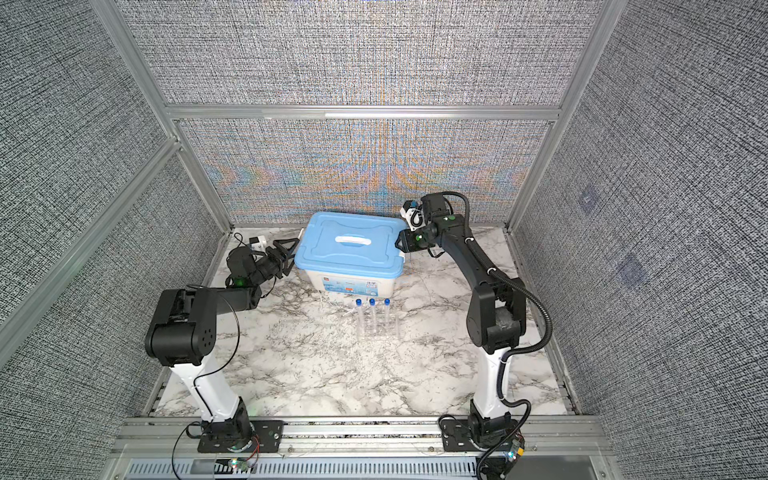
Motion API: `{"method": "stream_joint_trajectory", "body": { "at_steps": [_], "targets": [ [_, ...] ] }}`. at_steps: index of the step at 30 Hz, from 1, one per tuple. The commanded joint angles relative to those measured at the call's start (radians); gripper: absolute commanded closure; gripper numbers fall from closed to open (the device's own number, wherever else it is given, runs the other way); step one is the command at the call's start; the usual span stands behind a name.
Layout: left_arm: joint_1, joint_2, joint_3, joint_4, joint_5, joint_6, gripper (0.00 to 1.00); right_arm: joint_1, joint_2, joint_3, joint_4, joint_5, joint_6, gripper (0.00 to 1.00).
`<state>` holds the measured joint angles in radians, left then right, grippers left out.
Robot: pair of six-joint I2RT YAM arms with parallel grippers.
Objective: Organize the chemistry lab equipment
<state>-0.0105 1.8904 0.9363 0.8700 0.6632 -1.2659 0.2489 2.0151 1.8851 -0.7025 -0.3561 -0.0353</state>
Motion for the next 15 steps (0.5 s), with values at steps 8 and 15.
{"method": "stream_joint_trajectory", "body": {
  "at_steps": [8,15],
  "targets": [
    [-0.003,0.014,0.131,-0.128,0.045,0.149,0.24,0.0,-0.003,0.005,-0.069,0.016,-0.018,0.55],
    [-0.007,-0.006,0.147,-0.249,0.038,0.247,0.25,0.0,0.002,0.008,-0.072,0.003,-0.021,0.55]
  ]
}}
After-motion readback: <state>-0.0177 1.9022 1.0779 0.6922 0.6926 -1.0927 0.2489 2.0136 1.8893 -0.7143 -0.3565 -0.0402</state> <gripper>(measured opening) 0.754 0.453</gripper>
